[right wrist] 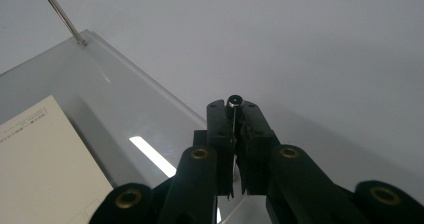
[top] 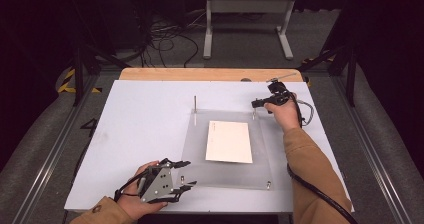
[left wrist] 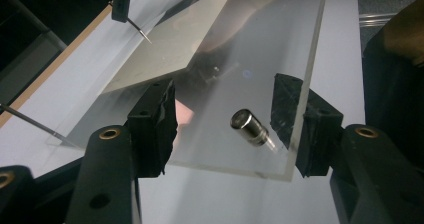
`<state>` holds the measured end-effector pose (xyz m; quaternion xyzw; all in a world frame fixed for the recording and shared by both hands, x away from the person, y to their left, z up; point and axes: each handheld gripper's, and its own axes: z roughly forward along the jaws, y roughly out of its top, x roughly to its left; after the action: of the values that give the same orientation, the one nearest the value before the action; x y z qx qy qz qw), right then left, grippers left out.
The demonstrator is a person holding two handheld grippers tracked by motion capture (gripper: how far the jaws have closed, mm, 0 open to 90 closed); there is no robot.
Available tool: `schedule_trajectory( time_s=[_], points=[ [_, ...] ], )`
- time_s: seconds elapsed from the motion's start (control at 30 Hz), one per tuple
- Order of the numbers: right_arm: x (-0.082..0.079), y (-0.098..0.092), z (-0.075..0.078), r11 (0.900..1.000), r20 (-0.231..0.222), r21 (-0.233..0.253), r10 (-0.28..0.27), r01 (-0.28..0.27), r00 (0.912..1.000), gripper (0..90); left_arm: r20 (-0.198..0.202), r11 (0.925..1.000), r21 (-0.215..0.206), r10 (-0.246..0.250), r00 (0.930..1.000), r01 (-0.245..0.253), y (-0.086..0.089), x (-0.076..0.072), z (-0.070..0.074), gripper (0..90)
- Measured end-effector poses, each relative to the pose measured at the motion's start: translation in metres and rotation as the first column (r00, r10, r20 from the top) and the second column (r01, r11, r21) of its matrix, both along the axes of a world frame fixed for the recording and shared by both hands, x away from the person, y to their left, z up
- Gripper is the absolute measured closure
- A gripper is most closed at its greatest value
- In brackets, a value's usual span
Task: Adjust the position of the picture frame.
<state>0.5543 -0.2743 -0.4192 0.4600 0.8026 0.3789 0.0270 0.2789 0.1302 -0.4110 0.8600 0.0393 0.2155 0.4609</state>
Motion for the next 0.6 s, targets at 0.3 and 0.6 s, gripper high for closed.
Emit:
schedule_trajectory(
  time_s=[0.3, 0.6],
  points=[
    [-0.020, -0.009, 0.015, 0.999, 0.168, -0.043, 0.020, -0.013, 0.9856, 68.4, 0.039, 0.9993, -0.023, -0.030, 0.9988, 0.031, -0.003, 0.002, 0.013, 52.9],
    [-0.073, -0.053, 0.034, 1.000, 0.285, 0.024, -0.010, 0.003, 0.9583, 62.5, -0.023, 0.9881, -0.148, -0.044, 0.9987, 0.040, 0.001, 0.022, 0.039, 58.4]
  ],
)
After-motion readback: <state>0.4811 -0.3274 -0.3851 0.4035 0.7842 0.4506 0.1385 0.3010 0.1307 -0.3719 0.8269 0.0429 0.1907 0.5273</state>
